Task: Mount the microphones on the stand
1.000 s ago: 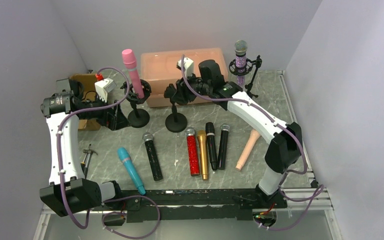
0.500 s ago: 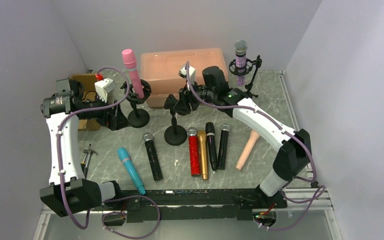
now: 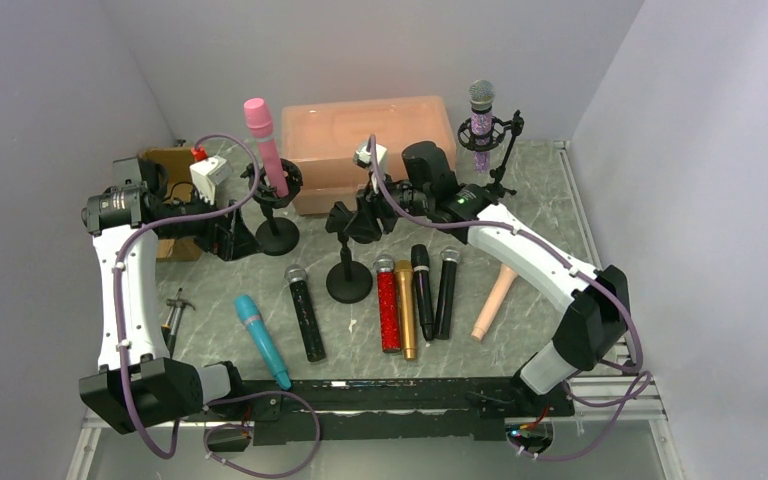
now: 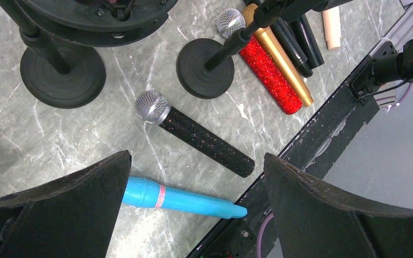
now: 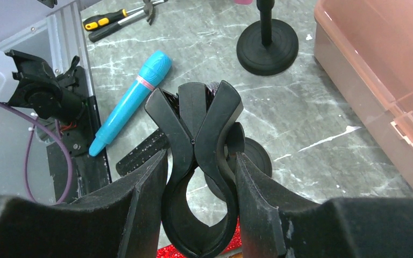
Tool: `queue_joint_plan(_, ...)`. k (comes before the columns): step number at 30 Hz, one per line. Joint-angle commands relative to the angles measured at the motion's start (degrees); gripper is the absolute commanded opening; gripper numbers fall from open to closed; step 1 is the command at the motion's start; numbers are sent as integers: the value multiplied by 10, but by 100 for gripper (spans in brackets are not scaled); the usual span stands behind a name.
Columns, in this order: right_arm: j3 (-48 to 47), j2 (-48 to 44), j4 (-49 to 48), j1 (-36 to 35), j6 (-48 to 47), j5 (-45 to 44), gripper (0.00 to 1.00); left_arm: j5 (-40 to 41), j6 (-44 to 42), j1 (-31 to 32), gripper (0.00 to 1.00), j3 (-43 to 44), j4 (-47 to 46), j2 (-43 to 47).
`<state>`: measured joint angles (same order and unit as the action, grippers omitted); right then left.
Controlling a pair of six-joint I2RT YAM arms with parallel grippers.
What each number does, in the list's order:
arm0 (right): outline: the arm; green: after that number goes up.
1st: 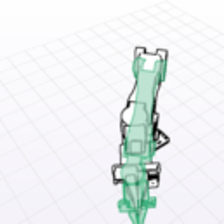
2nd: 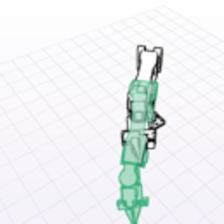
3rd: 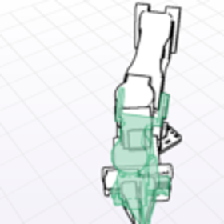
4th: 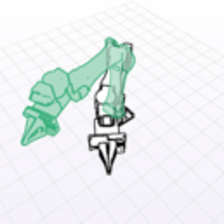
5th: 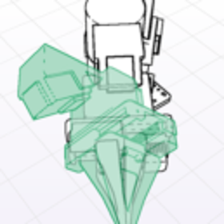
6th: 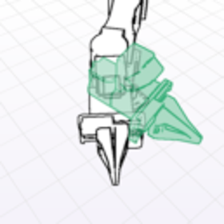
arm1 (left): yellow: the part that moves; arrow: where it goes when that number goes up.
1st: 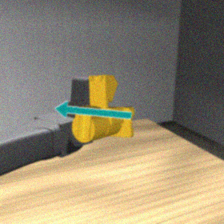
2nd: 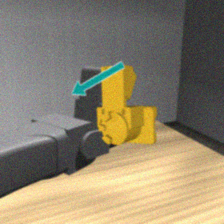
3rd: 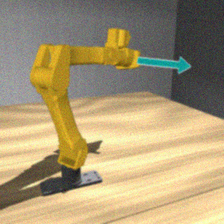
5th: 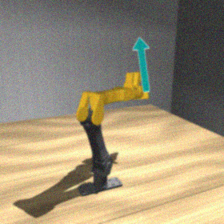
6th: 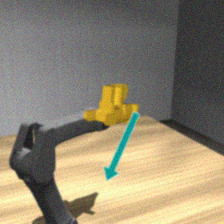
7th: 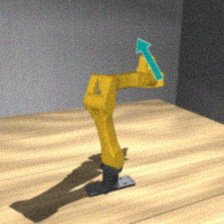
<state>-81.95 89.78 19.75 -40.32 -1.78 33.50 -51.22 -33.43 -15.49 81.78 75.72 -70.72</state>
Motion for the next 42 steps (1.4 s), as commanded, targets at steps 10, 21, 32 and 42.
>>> queue_joint_plan(10,-15,-66,83,-6,90,-121,86,-27,10,21,99,-29,-40,28)
queue_joint_plan(21,90,-134,280,108,339,-403,100,-32,0,20,99,-20,-40,27)
queue_joint_plan(32,327,-216,248,262,507,-516,88,-26,-3,21,99,-7,-32,23)
queue_joint_plan(42,442,-181,136,265,565,-548,76,-29,9,20,99,1,-33,26)
